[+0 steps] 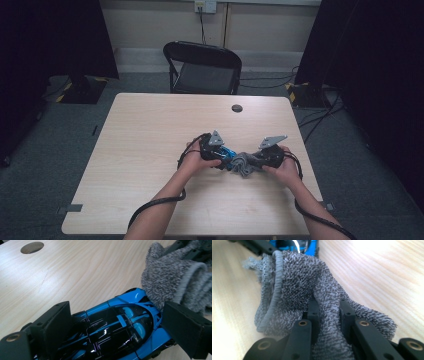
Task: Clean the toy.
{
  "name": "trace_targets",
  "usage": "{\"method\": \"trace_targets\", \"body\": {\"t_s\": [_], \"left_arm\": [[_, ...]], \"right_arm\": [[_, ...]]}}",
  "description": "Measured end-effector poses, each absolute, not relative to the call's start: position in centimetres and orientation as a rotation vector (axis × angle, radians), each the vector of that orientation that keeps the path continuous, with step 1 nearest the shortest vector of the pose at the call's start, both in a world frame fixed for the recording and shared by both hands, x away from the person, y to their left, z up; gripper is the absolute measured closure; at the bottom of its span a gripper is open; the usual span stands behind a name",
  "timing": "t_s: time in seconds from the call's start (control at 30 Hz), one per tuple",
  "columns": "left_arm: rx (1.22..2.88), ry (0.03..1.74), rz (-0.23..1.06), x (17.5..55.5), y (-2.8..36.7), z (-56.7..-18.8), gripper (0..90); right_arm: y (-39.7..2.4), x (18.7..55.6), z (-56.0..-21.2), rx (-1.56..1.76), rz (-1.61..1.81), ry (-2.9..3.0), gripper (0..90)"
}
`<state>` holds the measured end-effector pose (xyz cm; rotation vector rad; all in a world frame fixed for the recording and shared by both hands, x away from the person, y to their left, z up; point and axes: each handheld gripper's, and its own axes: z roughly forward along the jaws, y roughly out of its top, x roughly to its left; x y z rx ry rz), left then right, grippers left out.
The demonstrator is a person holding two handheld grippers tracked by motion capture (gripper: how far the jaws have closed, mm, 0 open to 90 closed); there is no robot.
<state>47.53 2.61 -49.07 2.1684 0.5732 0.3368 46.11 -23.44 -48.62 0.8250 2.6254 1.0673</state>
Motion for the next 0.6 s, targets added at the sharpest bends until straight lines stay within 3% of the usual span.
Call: {"method": "trace_targets", "body": {"t_s": [0.6], "left_arm": [[2.170, 0.569, 0.340, 47.5, 2.6, -49.1, 9.0]], "right_arm": [[-23.0, 47.6, -48.8, 0.926, 1.039, 2.534, 76.3]]}}
